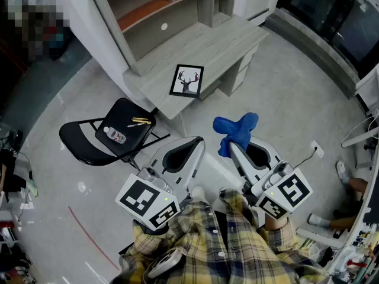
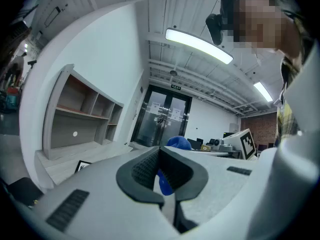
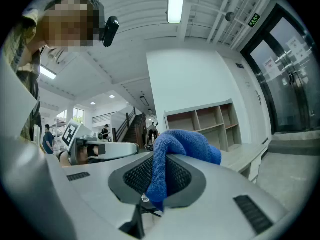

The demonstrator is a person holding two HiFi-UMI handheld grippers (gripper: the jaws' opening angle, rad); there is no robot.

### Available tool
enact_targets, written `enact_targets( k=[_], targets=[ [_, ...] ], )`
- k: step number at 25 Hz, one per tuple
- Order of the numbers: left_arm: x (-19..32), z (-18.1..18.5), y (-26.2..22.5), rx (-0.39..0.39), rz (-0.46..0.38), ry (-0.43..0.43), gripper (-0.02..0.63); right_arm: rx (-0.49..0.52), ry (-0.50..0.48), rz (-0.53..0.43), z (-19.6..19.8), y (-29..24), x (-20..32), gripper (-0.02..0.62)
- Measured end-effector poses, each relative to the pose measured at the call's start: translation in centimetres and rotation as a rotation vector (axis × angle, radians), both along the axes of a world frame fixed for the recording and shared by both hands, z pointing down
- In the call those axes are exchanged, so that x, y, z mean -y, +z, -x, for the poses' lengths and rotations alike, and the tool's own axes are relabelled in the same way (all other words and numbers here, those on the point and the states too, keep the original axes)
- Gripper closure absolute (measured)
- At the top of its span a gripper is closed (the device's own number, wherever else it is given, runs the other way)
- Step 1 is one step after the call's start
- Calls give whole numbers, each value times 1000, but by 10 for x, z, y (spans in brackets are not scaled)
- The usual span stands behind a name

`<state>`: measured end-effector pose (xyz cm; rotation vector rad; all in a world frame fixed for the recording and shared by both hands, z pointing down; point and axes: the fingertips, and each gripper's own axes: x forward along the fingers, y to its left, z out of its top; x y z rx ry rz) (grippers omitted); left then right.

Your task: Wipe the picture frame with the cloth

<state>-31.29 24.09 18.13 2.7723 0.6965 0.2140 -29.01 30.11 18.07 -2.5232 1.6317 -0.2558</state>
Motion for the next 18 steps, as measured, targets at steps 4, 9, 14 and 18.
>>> enact_targets(
  k=[4,9,14,18],
  targets=[
    [8,-2,3,4,0,-2,600,1,-8,6,-2,2,9,541],
    [19,-4,3,10,-4,-11,600,3,0,10,-6,2,16,541],
    [32,-5,10,17,-5,-19,600,12,24,6,-8,6,21,541],
    [39,-14,17,34,13,-16,600,33,41,24,-16,12,23,541]
  ],
)
